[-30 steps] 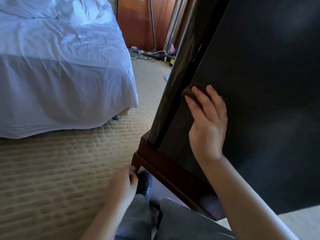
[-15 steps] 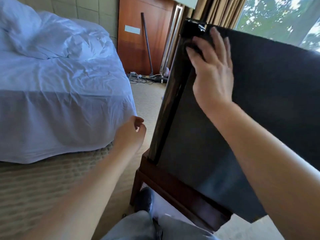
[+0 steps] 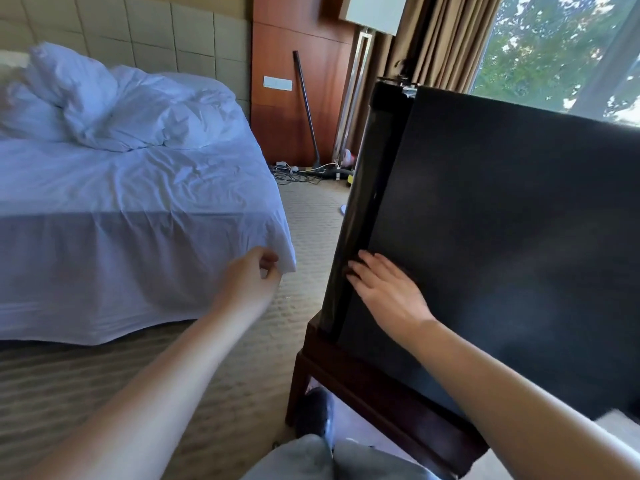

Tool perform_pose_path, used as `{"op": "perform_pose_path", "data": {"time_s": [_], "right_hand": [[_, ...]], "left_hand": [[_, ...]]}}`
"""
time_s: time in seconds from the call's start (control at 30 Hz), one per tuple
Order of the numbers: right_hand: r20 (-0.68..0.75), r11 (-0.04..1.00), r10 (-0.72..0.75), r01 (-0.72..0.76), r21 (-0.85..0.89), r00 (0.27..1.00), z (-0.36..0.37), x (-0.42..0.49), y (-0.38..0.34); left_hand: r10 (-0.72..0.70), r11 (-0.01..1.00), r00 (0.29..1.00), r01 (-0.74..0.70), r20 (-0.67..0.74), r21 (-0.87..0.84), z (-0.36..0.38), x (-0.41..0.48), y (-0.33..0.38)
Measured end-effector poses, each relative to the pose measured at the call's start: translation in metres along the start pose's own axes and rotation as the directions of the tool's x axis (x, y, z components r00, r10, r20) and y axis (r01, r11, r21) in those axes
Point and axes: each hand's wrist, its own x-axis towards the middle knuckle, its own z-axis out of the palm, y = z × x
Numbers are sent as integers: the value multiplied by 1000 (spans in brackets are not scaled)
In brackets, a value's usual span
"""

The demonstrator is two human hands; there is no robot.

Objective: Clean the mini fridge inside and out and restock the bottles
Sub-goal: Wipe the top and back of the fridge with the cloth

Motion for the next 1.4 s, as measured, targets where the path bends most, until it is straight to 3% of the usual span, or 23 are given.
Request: {"op": "perform_pose_path", "data": {"time_s": [0.1,0.2,0.33,0.47,0.67,0.77,0.9,0.97,1.03,1.13,1.27,1.33,1.4], "right_hand": [[-167,986,122,-138,-89,978,-41,30,25],[-297,938,288,-330,-103,910,-83,63,47],[-336,911,315,-382,-154,888,-89,80,54],[-225,906,214,-280,-319,950,-52,57,28],[29,959,15,-6,-285,999,-22,12,12],[-132,982,-51,26,-186,990,-39,29,27],[-469,983,101,-161,-88,877,-85,91,68],[-555,976,162,-216,-34,816,-91,112,78],[-573,984,132,-178,-25,809,-75,118,70],[-455,998,-10,-16,-54,890,-21,95,31],[-155,988,-151,145,-48,976,47,36,-21],[28,980,-193,194,-42,981,68,14,-37],[99,970,-238,242,-21,966,80,2,-47]], "left_hand": [[12,1000,1000,-11,-4,24,-3,5,3],[36,999,999,-36,18,28,1,3,13],[71,997,996,-68,61,-48,9,-7,28],[83,994,995,-80,46,-69,9,-15,26],[12,994,997,-4,74,-108,-2,-24,7],[30,994,998,-23,55,-109,-6,-21,8],[44,994,998,-38,54,-104,-7,-10,16],[51,995,997,-46,61,-84,-4,-4,17],[45,996,997,-40,64,-85,1,0,15],[31,994,998,-25,57,-108,16,1,4],[5,989,997,7,79,-150,37,-9,-25],[12,993,995,0,103,-116,43,-10,-39],[19,998,992,-10,127,-70,48,-10,-48]]}}
